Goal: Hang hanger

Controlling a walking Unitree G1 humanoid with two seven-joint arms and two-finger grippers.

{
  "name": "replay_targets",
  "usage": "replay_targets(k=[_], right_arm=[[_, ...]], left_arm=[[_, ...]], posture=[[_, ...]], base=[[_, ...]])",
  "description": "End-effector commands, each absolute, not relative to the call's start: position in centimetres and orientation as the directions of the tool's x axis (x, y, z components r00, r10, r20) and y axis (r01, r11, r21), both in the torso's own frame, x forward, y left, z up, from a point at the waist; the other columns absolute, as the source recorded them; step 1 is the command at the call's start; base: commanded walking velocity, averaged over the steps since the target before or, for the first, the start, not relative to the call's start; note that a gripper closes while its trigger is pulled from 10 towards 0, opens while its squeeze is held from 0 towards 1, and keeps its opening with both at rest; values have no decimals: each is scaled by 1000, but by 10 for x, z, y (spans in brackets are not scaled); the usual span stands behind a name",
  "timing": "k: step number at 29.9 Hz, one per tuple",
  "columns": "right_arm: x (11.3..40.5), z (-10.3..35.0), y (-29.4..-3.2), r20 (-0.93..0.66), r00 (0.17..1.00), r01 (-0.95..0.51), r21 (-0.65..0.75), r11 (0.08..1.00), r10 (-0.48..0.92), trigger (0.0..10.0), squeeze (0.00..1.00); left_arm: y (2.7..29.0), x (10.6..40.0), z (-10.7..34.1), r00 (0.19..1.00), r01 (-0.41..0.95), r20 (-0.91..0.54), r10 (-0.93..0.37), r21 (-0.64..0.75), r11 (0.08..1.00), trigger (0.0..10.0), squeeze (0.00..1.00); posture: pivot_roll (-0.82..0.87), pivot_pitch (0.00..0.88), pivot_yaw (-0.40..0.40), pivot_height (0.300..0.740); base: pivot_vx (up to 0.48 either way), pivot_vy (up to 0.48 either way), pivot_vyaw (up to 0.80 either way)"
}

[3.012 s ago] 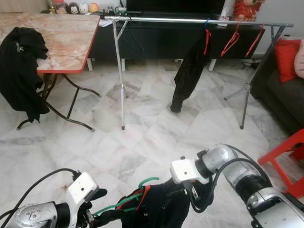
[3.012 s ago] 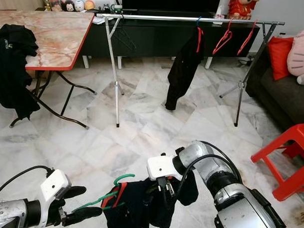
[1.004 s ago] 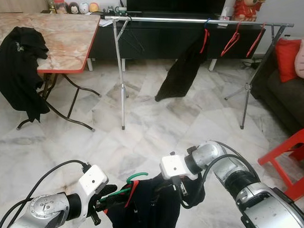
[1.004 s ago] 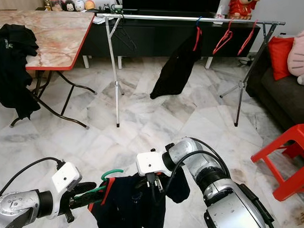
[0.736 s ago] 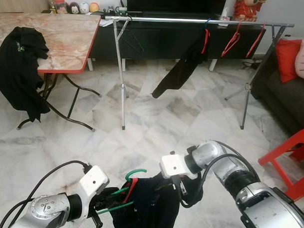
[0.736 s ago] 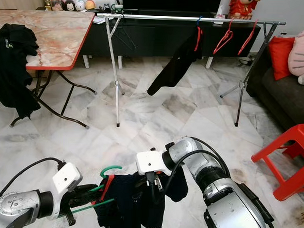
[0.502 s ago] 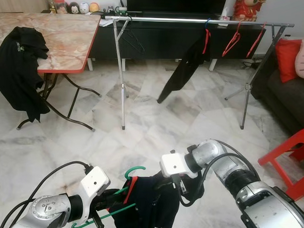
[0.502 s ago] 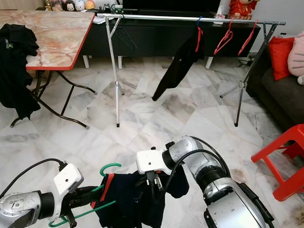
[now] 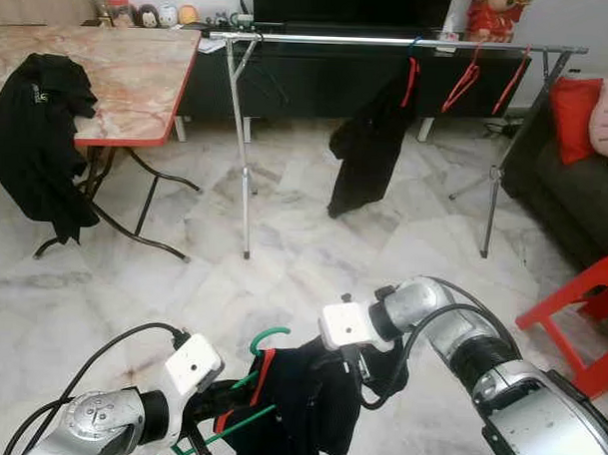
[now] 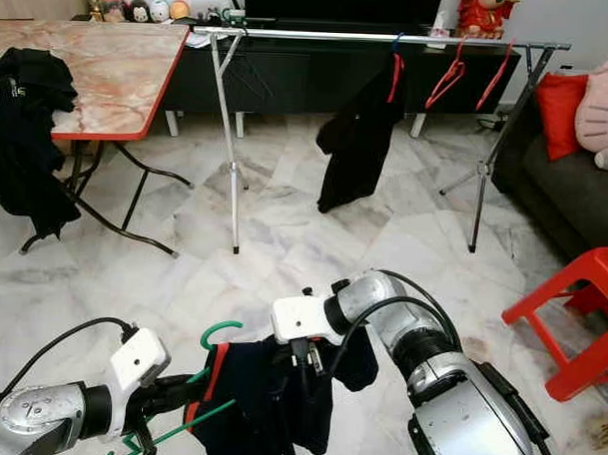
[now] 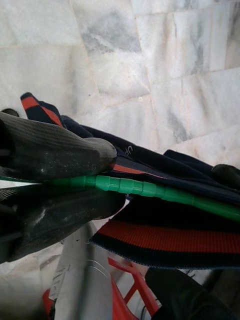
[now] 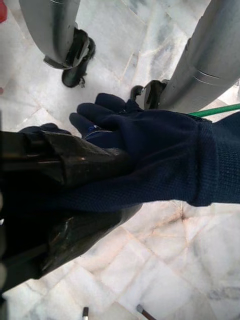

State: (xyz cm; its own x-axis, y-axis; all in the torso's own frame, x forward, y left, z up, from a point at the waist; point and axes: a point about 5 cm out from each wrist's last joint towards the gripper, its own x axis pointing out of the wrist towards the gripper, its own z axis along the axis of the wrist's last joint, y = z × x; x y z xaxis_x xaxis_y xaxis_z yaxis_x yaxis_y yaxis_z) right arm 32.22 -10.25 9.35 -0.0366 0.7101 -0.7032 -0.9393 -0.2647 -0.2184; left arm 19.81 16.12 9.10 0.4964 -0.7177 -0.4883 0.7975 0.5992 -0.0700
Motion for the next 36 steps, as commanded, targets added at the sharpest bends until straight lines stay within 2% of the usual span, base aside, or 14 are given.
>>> replay_targets(k=[1, 13, 23, 36], right_arm=[[325, 101, -99, -700, -41, -925, -244, -292, 713, 10000, 1000], [325, 102, -108, -730, -66, -919, -220, -326, 680, 10000, 1000], [332, 114, -130, -750, -13, -922, -248, -299, 661, 10000, 1000], [336, 119, -139, -734, 54, -928, -287, -237, 677, 10000, 1000]], left_arm=[[163, 202, 92, 522, 782, -486, -700, -55, 621, 0, 0], [161, 204, 91, 531, 781, -474, -702, -48, 623, 0, 0], [161, 204, 88, 533, 777, -472, -702, -55, 627, 0, 0], [160, 207, 89, 556, 771, -439, -706, -45, 635, 0, 0]], posture=[[7, 0, -68, 740], [-7, 0, -77, 740], [-21, 0, -81, 740], [-21, 0, -81, 740]], base=[[0, 0, 0], [0, 0, 0], [0, 0, 0], [0, 0, 0]])
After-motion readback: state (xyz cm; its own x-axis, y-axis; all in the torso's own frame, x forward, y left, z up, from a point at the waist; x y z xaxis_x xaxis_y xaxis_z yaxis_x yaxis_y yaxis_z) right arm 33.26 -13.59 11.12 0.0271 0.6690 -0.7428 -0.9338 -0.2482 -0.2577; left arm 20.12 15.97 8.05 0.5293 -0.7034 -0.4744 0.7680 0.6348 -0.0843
